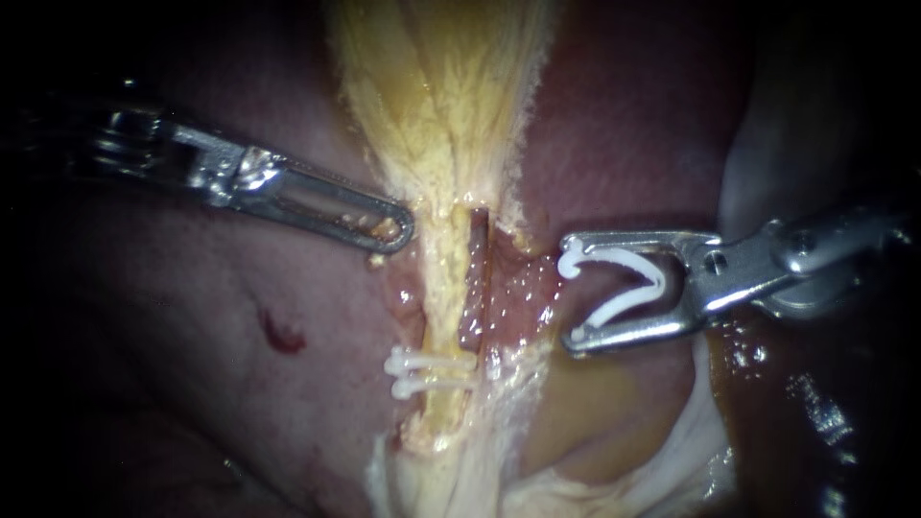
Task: Clipping third clip left tube
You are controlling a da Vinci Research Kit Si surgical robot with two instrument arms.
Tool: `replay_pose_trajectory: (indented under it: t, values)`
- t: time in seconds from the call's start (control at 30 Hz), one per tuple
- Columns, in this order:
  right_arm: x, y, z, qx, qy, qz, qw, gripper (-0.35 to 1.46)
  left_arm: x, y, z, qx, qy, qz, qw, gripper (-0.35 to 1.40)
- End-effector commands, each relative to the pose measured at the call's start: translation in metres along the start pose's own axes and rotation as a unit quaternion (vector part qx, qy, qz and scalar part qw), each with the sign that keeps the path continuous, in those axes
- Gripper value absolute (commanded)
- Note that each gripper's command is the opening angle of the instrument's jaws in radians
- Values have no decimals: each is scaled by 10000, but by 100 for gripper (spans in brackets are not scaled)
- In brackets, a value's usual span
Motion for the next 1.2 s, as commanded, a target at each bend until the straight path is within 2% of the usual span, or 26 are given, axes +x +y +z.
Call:
replay_pose_trajectory:
  t: [0.03, 0.33, 0.5, 0.63, 0.93, 1.2]
  values:
    - [0, 0, 0, 0, 1, 1, 10000, 50, 0, 0, 0, -1, 0, -1, 10000, -35]
    - [0, -1, 1, -1, 0, -2, 10000, 50, -3, -1, -6, 18, 13, -7, 10000, -35]
    - [0, -1, 1, -3, 0, -2, 10000, 50, -6, -2, -16, 40, 31, -15, 10000, -35]
    - [0, -1, 1, -4, 0, -2, 10000, 50, -10, -3, -27, 59, -24, -29, 10000, -35]
    - [-1, -1, 1, -4, -1, -2, 10000, 50, -23, -11, -65, 39, -215, -92, 9997, -35]
    - [0, -1, 1, -4, -1, -2, 10000, 50, -33, -10, -103, -3, -396, -184, 9990, -35]
